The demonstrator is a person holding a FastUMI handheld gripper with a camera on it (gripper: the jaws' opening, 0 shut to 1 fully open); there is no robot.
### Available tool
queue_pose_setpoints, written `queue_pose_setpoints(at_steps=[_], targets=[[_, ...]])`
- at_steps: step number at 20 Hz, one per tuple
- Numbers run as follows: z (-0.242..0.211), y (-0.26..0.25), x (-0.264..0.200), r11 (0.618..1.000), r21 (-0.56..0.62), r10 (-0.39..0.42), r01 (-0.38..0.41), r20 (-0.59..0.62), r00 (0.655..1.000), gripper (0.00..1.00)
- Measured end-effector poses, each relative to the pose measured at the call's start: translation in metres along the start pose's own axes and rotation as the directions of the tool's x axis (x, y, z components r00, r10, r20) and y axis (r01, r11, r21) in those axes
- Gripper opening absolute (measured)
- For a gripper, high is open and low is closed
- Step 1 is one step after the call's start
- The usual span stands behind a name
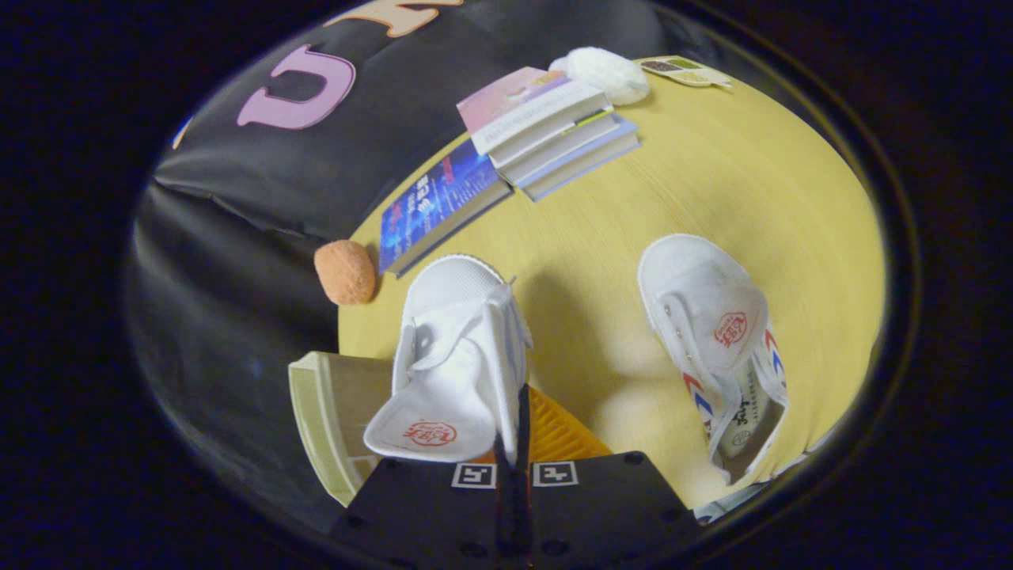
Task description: Open the storage box then place both shoes into the box .Put the left shoe in first, then the right shoe, with the right side of both shoes facing outward in a uniform manner.
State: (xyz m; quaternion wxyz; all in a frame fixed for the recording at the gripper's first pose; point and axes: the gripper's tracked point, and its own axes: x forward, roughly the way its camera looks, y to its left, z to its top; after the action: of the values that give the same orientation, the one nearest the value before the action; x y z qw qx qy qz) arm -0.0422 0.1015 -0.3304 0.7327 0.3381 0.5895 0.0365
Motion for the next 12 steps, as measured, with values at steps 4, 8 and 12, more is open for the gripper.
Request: queue_pose_setpoints(at_steps=[4,8,12], targets=[[0.024,0.074,-0.039,0.993,-0.035,0.111,-0.108,0.076,0.991,0.03],[0.02,0.153,-0.064,0.973,-0.079,0.223,-0.217,0.081,0.971,0.03],[-0.016,0.202,-0.052,0.962,-0.096,0.26,-0.256,0.03,0.965,0.03]])
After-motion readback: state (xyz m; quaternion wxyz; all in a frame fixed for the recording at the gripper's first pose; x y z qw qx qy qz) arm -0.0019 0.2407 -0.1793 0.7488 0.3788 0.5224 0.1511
